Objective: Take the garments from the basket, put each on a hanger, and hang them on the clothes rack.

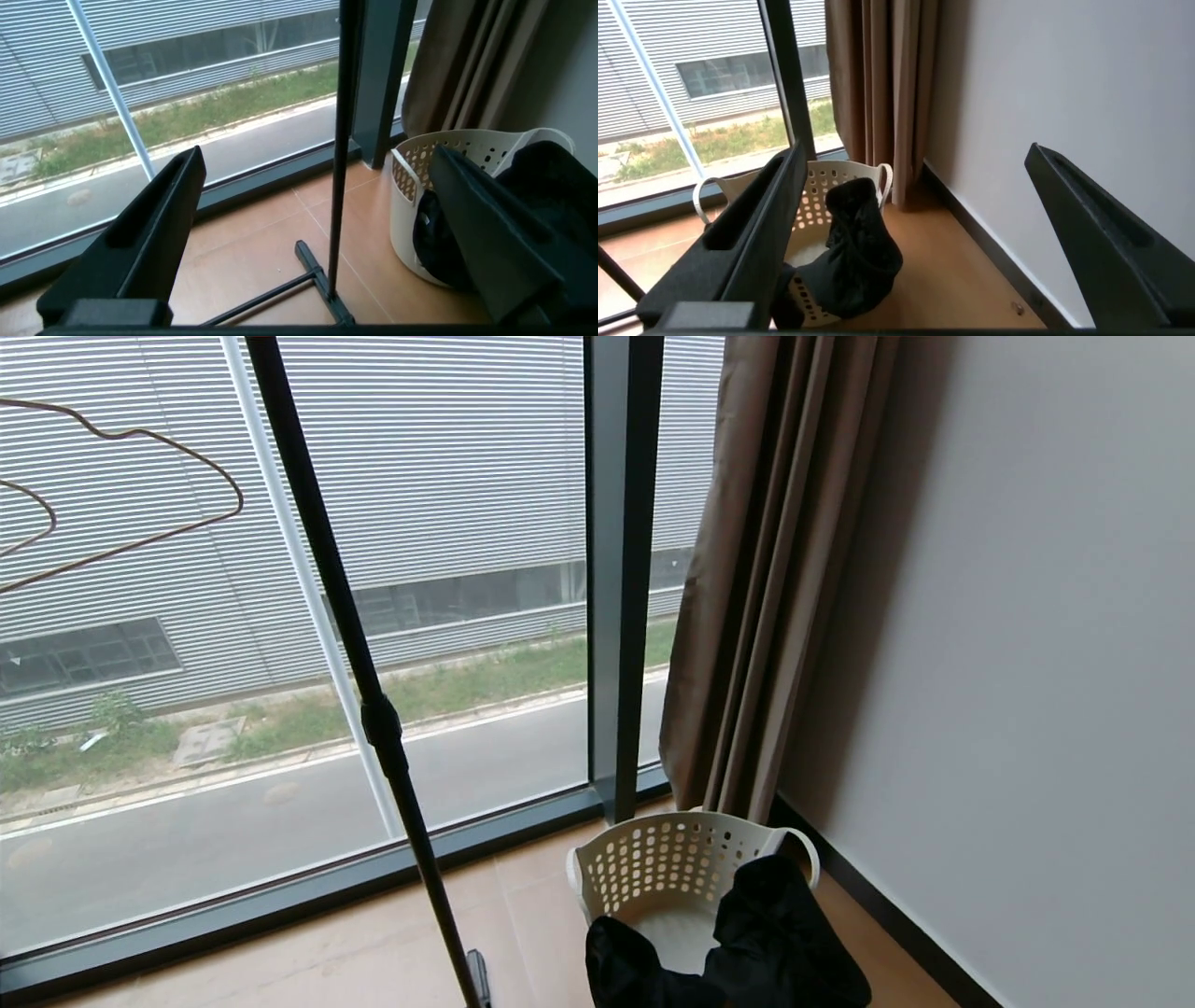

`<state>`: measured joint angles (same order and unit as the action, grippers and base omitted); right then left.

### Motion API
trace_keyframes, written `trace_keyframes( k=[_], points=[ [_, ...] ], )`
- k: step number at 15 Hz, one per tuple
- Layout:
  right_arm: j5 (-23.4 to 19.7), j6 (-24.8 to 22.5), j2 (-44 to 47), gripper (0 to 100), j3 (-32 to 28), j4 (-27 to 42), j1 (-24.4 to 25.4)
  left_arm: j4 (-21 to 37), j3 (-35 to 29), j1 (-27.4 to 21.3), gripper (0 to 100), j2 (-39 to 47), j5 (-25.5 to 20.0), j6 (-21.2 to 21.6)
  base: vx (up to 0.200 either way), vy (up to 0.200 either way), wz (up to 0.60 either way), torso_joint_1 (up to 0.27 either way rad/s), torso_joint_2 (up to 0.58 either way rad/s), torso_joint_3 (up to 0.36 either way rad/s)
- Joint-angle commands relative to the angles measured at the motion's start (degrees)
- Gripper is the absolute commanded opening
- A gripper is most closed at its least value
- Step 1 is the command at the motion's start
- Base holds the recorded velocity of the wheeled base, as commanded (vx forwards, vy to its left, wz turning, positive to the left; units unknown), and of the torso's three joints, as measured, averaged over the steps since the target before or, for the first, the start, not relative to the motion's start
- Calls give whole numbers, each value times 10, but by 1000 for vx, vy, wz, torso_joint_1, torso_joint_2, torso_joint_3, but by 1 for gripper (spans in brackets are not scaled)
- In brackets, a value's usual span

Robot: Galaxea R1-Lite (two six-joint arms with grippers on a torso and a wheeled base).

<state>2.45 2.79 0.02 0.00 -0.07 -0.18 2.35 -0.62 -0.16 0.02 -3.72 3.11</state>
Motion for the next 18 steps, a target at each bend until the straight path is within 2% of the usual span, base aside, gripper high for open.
trace_keyframes(
  k=[1,3,12,18],
  points=[
    [0,0,1,100,0,0,0,-1,1,1,100,0,-1,2,0,0,-600,2,2,2],
    [0,0,1,100,0,0,0,-2,2,0,100,1,0,3,0,0,-600,-2,2,0],
    [1,-1,1,100,0,-1,0,1,0,0,100,2,-1,4,0,0,0,1,35,34],
    [1,-1,0,100,0,-1,0,1,1,1,100,1,-1,3,0,0,0,-1,3,-155]
  ],
)
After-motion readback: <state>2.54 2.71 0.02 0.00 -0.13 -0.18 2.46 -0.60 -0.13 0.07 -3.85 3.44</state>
